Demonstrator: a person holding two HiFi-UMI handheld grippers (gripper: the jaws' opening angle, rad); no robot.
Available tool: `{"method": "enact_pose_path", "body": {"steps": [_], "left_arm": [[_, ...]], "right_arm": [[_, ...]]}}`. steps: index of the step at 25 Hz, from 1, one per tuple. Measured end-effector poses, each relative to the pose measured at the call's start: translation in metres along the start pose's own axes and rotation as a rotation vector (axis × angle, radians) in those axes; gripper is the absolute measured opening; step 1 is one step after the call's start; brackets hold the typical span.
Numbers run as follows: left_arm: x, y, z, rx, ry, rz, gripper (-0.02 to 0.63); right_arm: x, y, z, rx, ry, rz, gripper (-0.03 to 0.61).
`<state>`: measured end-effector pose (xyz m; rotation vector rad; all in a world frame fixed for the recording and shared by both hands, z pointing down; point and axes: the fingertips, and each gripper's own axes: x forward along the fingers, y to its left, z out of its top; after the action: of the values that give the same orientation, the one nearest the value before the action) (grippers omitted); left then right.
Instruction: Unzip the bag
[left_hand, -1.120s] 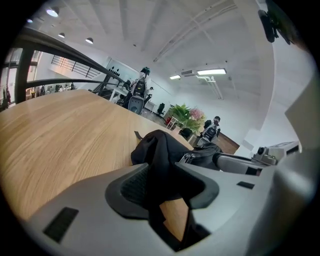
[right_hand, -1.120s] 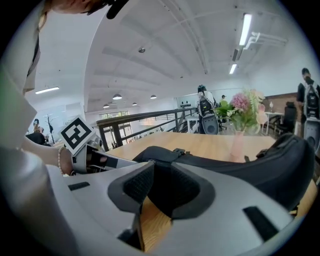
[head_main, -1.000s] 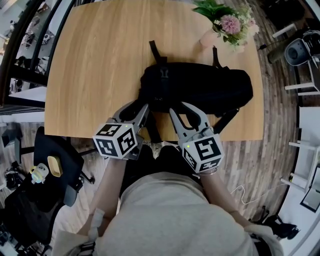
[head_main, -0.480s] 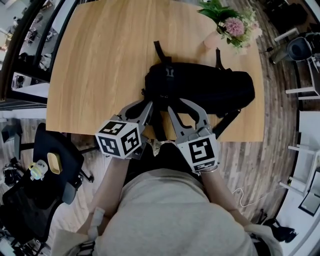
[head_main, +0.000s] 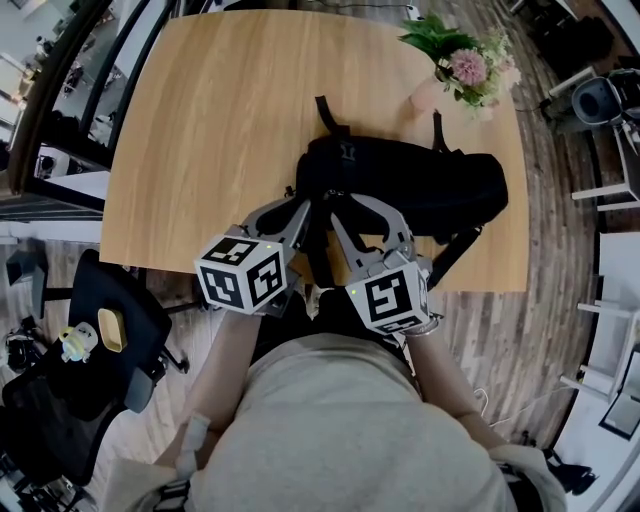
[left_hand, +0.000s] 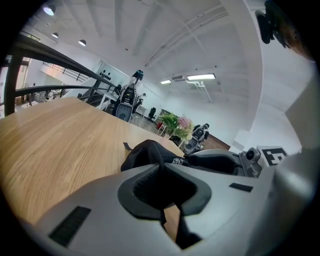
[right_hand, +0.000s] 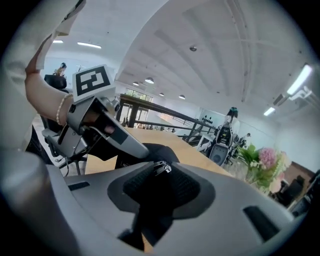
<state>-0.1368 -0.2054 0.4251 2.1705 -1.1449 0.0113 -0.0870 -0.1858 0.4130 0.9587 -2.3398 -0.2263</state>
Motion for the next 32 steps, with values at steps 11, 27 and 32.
{"method": "enact_pose_path", "body": {"steps": [11, 27, 32], "left_arm": [[-0.001, -0.001, 0.009, -0.007, -0.014, -0.015, 0.037], [-0.001, 0.0, 0.009, -0.051, -0.025, -0.03, 0.037], [-0.001, 0.002, 0.01, -0.042, -0.027, -0.033, 0.037]], "right_arm": [[0.011, 0.0, -0.002, -0.176, 0.059, 0.009, 0.152], [0.024, -0.002, -0.011, -0.413, 0.119, -0.046, 0.17], [0.023, -0.007, -0.005, -0.451, 0.095, -0.094, 0.184]]}}
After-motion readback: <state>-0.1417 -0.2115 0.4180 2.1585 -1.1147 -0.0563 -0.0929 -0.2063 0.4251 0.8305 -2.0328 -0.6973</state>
